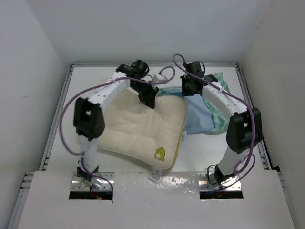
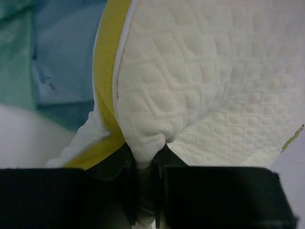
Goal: Put the pillow into the pillowcase
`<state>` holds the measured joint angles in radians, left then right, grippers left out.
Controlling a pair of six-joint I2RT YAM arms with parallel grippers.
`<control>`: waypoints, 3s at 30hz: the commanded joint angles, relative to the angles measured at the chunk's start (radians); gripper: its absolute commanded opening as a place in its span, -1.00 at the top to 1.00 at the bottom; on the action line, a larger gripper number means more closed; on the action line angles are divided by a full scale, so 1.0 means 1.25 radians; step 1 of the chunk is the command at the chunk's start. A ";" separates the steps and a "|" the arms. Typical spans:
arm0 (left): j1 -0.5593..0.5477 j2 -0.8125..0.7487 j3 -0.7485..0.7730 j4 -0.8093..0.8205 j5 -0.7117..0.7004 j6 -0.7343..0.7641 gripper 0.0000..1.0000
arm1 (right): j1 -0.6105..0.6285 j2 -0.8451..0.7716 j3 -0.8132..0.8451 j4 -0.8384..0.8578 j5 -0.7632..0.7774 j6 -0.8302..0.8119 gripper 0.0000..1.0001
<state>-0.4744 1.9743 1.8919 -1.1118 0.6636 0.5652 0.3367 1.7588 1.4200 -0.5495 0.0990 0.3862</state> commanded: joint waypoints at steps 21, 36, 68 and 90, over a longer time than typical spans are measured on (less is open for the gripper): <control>0.049 0.076 0.005 0.380 -0.224 -0.338 1.00 | 0.025 -0.217 -0.071 -0.135 -0.401 -0.216 1.00; 0.187 0.063 0.121 0.497 -0.109 -0.197 -0.62 | -0.101 -0.057 0.098 -0.042 -0.112 0.058 -0.98; -0.292 -0.142 -0.496 0.391 -0.730 0.101 -0.76 | -0.067 -0.180 -0.662 0.583 -0.042 0.244 0.30; -0.190 -0.135 -0.593 0.665 -0.765 0.104 0.17 | -0.084 -0.001 -0.478 0.724 -0.112 0.144 -0.12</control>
<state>-0.7559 1.8179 1.1091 -0.3958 -0.2943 0.7593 0.2287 1.7344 0.7723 0.2749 0.0612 0.6220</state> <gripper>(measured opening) 0.538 0.535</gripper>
